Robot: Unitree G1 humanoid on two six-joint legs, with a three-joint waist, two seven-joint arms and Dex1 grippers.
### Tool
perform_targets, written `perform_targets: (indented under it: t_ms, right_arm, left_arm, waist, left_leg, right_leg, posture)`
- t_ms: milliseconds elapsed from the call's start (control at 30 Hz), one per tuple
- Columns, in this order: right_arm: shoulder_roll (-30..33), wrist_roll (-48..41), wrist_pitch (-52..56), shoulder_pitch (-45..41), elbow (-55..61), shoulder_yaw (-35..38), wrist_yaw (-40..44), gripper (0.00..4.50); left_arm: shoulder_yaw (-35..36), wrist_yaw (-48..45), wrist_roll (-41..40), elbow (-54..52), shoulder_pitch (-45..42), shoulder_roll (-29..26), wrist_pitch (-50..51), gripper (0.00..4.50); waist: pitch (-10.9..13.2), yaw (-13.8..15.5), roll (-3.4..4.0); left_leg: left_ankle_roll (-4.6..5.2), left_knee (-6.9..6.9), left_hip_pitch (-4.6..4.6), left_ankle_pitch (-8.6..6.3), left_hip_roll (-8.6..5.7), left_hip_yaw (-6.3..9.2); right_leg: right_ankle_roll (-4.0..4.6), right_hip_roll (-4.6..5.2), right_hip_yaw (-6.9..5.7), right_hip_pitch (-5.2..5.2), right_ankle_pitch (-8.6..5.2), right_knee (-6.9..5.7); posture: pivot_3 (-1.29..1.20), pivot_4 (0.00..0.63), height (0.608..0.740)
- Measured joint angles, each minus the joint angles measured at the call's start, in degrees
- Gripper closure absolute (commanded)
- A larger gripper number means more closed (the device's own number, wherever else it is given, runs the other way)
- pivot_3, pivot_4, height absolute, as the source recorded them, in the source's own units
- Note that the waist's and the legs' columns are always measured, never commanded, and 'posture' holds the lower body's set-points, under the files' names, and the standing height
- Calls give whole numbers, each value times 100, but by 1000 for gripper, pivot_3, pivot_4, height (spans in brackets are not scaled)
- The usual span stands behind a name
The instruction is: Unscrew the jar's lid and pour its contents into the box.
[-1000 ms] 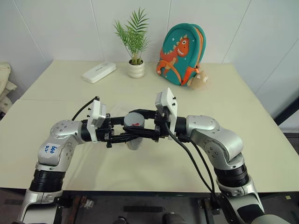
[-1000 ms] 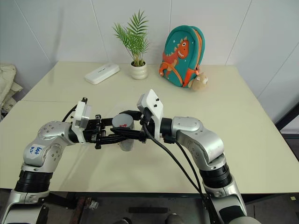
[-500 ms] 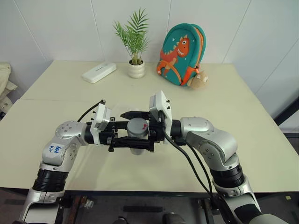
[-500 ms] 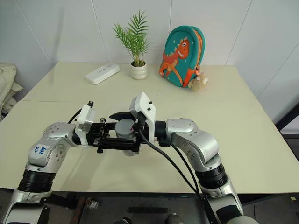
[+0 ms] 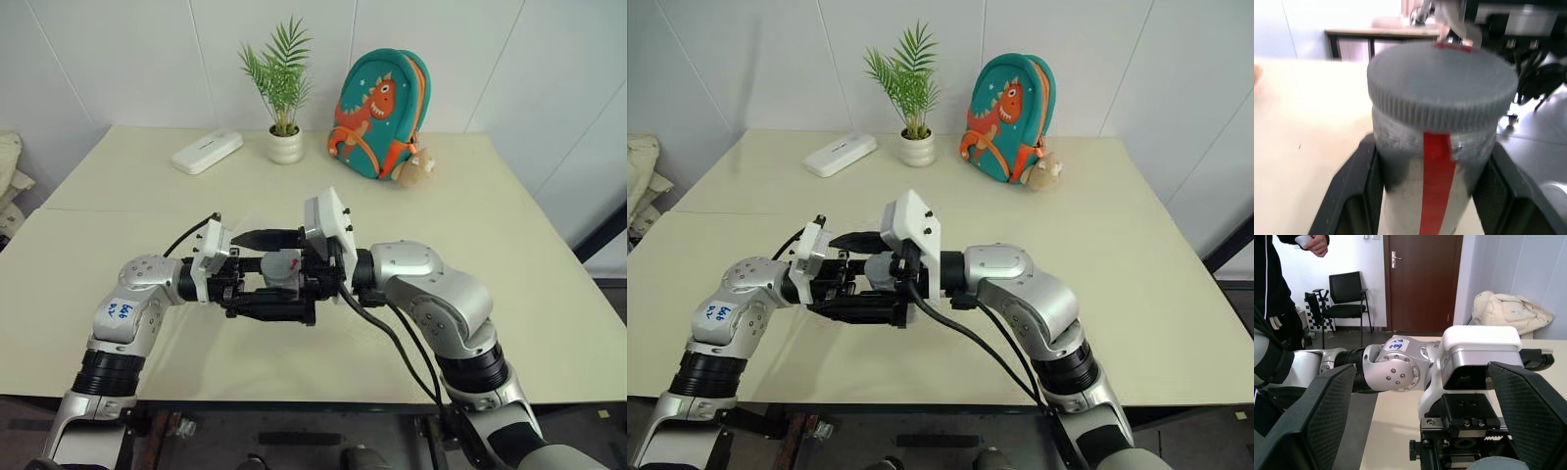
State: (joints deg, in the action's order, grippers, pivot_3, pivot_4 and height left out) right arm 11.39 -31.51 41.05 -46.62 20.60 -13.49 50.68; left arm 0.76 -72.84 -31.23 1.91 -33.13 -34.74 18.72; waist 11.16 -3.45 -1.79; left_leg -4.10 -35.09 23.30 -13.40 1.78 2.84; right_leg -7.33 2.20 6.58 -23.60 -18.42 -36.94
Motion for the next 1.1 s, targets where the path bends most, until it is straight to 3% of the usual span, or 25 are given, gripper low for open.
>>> perform_targets:
  t_ms: [600, 1100]
  right_arm:
    - [113, 402, -499, -237, -510, -136, -142, 20]
    - [58, 572, -493, -259, -758, -232, -178, 20]
  left_arm:
    - [41, -315, -15, -158, -96, -398, 252, 2292]
    - [52, -291, -15, -253, -96, -419, 248, 2292]
  waist:
    - [0, -6, 0]
    - [0, -6, 0]
  left_leg:
    - [0, 1, 0, 0, 1, 1]
    - [0, 1, 0, 0, 1, 0]
  right_leg:
    - [2, 0, 0, -1, -1, -1]
    - [2, 0, 0, -1, -1, -1]
  posture:
    - [0, 150, 740]
    - [0, 150, 740]
